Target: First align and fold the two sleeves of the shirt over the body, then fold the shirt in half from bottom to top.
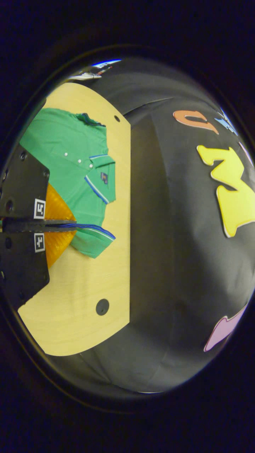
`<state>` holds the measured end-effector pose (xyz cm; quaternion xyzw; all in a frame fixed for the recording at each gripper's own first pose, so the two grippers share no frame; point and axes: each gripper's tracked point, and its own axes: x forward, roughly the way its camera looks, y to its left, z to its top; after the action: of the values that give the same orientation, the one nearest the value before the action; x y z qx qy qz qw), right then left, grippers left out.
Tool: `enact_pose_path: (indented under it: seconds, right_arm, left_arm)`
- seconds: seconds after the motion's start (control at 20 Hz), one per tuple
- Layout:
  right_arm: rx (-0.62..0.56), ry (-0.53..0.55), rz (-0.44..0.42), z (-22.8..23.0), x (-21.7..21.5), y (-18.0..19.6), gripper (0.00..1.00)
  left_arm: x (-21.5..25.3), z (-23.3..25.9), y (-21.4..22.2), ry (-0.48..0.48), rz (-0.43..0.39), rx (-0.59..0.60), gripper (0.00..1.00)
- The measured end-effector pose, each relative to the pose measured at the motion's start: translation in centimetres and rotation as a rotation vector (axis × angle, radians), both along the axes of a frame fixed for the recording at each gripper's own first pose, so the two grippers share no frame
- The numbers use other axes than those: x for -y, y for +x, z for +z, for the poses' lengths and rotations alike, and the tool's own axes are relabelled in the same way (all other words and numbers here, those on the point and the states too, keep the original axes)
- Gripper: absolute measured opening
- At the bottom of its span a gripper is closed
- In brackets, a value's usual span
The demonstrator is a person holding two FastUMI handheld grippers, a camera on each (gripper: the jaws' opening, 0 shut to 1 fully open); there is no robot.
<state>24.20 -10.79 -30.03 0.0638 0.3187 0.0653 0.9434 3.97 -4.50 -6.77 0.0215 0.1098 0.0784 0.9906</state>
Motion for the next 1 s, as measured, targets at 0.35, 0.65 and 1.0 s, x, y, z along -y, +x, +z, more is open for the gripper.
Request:
enact_pose_path:
  seconds: [0.35, 0.65, 1.0]
  right_arm:
    - [-0.029, -0.024, 0.037, -0.2, -8.2, 0.6, 0.0]
    - [-0.081, -0.011, 0.041, -2.0, -12.6, -0.1, 0.07]
    - [-0.012, 0.002, -0.004, 2.6, -13.4, -4.1, 0.97]
  left_arm:
    - [-6.0, 0.0, -2.1, -0.01, 0.075, -0.001, 1.0]
    - [-9.8, -0.2, -3.7, -0.016, 0.106, -0.019, 1.0]
    - [-11.4, -1.6, -2.2, 0.001, 0.051, -0.036, 1.0]
